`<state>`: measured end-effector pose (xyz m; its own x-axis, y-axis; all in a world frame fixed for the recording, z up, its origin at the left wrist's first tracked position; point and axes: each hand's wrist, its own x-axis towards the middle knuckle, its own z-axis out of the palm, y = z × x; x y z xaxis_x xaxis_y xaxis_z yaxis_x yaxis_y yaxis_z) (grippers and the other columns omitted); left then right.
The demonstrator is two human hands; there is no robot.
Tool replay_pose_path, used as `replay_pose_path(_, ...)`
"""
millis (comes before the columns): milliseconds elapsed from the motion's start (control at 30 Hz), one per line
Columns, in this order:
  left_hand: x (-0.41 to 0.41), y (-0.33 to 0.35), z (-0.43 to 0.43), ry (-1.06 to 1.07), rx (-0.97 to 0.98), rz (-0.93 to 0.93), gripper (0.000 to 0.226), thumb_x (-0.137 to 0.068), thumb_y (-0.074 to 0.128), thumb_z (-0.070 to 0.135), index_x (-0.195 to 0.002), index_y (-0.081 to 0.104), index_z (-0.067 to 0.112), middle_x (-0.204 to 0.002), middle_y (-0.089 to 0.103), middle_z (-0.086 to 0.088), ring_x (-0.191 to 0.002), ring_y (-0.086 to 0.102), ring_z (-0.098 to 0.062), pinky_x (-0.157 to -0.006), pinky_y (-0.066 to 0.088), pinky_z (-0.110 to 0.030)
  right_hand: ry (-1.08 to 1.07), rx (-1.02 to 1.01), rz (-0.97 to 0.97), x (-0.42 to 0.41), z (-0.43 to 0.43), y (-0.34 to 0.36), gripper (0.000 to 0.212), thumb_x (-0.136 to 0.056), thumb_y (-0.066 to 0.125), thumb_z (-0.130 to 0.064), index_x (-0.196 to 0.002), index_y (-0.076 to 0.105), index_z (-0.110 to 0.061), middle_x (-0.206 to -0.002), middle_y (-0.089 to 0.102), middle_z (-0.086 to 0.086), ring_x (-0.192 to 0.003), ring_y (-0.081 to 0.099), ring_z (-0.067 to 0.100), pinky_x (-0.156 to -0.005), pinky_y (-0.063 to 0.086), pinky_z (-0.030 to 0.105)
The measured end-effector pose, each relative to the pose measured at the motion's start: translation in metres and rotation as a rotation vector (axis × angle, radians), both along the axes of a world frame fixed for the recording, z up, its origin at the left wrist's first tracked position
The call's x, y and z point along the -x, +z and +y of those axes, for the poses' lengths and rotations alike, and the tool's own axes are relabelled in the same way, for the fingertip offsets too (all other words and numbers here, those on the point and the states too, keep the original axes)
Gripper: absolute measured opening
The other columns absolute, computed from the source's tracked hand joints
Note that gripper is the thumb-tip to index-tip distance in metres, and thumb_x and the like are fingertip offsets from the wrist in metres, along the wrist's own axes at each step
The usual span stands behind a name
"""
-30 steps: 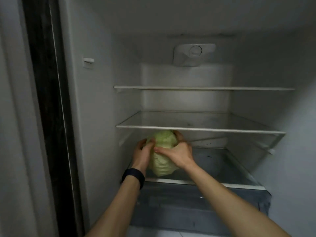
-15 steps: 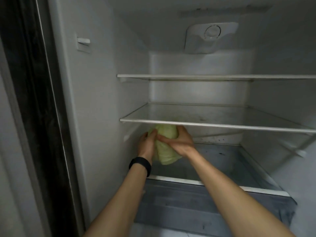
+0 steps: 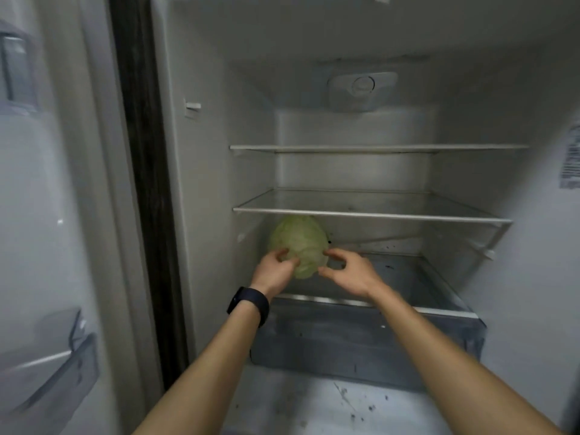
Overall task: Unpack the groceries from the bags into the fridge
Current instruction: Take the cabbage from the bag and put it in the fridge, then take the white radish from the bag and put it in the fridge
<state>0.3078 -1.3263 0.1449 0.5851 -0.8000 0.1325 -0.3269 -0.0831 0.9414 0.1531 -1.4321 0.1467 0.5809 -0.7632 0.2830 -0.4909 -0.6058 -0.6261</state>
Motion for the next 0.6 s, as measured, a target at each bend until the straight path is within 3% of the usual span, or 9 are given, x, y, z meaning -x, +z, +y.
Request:
replay_pose_path(133, 0.042, -0.026, 0.056, 0.01, -0.091, -0.309, 0.056, -0.085, 0.06, 0.045, -0.139, 0.052, 0.029, -0.137, 0.059, 0.0, -0.125, 0.055, -0.02, -0.104, 0.044, -0.034, 0.058, 0.036, -0.018, 0.051, 0.054, -0.016, 0.036, -0.089, 0.069, -0.038, -0.124, 0.068, -0.032, -0.13, 0.067, -0.008, -0.124, 0.058, 0.015, -0.101, 0.043, 0.024)
replay_pose_path(267, 0.079, -0.073, 0.132, 0.08, -0.107, -0.545, 0.051, -0.089, 0.057, 0.04, -0.139, 0.051, 0.029, -0.135, 0.059, 0.0, -0.123, 0.055, -0.02, -0.099, 0.046, -0.034, 0.12, 0.085, -0.146, 0.109, 0.133, -0.05, 0.03, -0.092, 0.067, -0.036, -0.122, 0.069, -0.037, -0.124, 0.066, -0.018, -0.118, 0.056, 0.0, -0.094, 0.038, 0.012)
replay_pose_path(400, 0.121, -0.127, 0.226, 0.144, -0.168, -0.662, 0.051, -0.091, 0.055, 0.041, -0.14, 0.047, 0.034, -0.138, 0.054, 0.007, -0.126, 0.048, -0.018, -0.1, 0.045, -0.036, 0.178, 0.067, -0.175, 0.16, 0.216, -0.099, 0.029, -0.096, 0.06, -0.039, -0.124, 0.065, -0.043, -0.125, 0.058, -0.032, -0.119, 0.045, -0.012, -0.101, 0.033, 0.016)
replay_pose_path(600, 0.151, -0.193, 0.386, 0.31, -0.365, -0.693, 0.046, -0.09, 0.052, 0.044, -0.135, 0.054, 0.036, -0.136, 0.058, 0.011, -0.125, 0.049, -0.015, -0.101, 0.044, -0.032, 0.393, 0.065, -0.048, 0.159, 0.33, -0.166, 0.031, -0.098, 0.059, -0.036, -0.128, 0.064, -0.038, -0.131, 0.057, -0.024, -0.13, 0.04, -0.004, -0.111, 0.028, 0.02)
